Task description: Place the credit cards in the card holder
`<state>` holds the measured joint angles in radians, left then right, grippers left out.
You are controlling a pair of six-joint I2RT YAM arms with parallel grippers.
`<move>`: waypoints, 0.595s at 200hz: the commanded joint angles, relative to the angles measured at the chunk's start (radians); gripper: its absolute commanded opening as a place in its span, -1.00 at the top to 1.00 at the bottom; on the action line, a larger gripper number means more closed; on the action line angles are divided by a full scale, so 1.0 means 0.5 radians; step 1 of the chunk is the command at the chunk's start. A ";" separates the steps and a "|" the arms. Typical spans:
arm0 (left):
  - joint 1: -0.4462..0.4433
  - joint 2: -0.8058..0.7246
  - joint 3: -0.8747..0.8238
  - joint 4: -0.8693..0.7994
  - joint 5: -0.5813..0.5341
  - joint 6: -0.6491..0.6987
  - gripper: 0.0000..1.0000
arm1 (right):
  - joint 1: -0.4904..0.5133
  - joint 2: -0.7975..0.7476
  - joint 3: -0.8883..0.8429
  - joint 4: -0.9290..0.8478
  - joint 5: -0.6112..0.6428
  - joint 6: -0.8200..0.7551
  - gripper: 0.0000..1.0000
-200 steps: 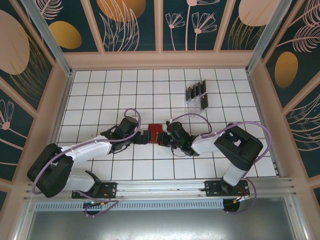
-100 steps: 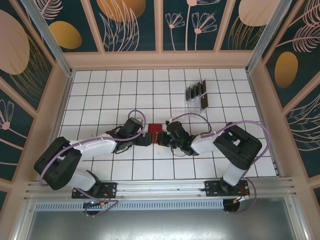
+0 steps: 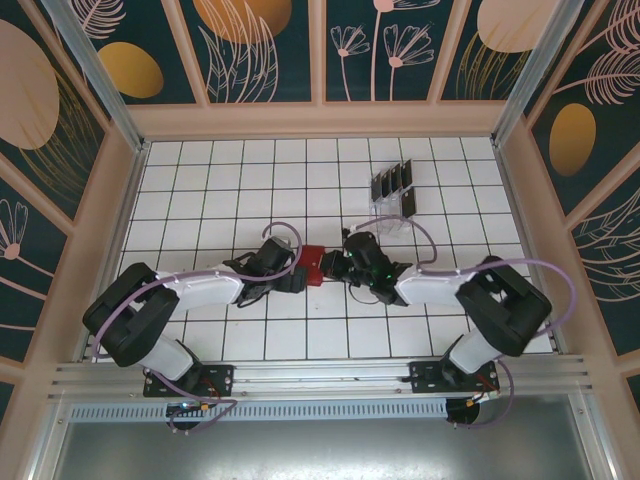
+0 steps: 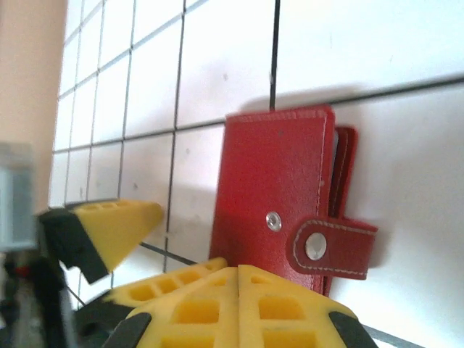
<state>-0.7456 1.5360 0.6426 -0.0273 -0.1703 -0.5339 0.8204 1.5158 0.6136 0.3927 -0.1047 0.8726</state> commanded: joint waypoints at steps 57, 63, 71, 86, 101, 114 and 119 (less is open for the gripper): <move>0.001 0.111 0.013 -0.096 -0.114 -0.076 -0.97 | -0.019 0.050 0.434 -0.816 0.366 -0.267 0.25; 0.000 0.112 0.012 -0.090 -0.110 -0.080 -0.97 | -0.010 0.081 0.461 -0.843 0.380 -0.284 0.25; 0.000 0.116 0.014 -0.087 -0.103 -0.084 -0.97 | -0.001 0.118 0.500 -0.874 0.393 -0.304 0.24; 0.002 0.123 0.016 -0.080 -0.095 -0.083 -0.97 | 0.023 0.177 0.556 -0.913 0.419 -0.333 0.24; 0.002 0.131 0.020 -0.081 -0.095 -0.080 -0.97 | 0.045 0.238 0.619 -0.950 0.430 -0.363 0.24; 0.000 0.131 0.014 -0.074 -0.090 -0.084 -0.97 | 0.058 0.290 0.683 -1.000 0.461 -0.386 0.24; 0.002 0.131 0.013 -0.071 -0.087 -0.086 -0.97 | 0.062 0.311 0.702 -1.024 0.471 -0.392 0.24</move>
<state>-0.7475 1.5562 0.6567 -0.0265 -0.1921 -0.5697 0.8356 1.6299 0.8993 -0.0383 0.0681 0.7208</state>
